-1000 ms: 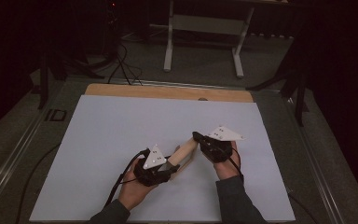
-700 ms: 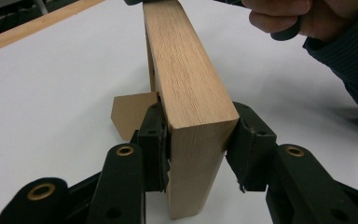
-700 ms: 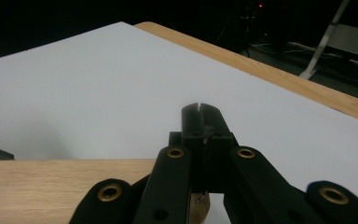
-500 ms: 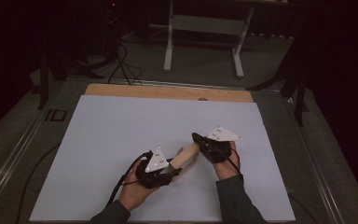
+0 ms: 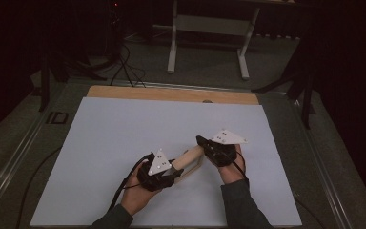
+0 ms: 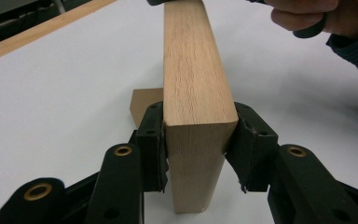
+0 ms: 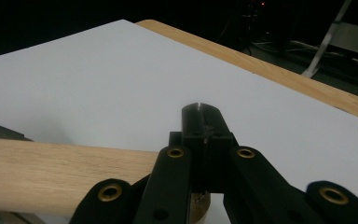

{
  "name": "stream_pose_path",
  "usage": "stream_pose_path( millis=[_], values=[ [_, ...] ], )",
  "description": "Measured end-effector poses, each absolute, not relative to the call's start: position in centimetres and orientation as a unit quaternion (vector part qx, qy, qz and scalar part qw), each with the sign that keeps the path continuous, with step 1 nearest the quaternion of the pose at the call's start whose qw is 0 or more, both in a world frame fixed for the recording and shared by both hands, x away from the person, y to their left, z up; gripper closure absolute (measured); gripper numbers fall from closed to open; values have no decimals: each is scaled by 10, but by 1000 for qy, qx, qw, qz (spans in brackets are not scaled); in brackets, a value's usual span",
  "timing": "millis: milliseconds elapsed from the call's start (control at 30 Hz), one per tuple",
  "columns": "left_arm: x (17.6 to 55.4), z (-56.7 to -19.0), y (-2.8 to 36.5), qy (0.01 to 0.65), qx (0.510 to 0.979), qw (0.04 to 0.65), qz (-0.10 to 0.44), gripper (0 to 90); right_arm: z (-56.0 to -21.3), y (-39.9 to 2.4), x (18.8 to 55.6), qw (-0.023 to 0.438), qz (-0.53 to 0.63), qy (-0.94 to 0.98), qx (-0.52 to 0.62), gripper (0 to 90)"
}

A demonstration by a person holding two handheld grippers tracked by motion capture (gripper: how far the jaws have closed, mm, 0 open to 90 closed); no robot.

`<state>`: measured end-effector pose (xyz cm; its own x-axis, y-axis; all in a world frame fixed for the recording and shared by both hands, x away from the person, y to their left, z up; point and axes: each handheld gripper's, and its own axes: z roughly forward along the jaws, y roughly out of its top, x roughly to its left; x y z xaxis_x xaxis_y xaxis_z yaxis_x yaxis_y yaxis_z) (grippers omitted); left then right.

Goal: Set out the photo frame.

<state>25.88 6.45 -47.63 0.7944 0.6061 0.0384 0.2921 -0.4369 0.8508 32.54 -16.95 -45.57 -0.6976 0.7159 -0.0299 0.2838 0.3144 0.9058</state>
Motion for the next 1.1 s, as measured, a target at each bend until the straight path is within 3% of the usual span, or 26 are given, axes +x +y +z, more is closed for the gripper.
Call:
stream_pose_path(
  millis=[1100],
  values=[
    [269,-474,76,297,827,434,199,566,-453,-169,323,219,482,787,317,896]
  ],
)
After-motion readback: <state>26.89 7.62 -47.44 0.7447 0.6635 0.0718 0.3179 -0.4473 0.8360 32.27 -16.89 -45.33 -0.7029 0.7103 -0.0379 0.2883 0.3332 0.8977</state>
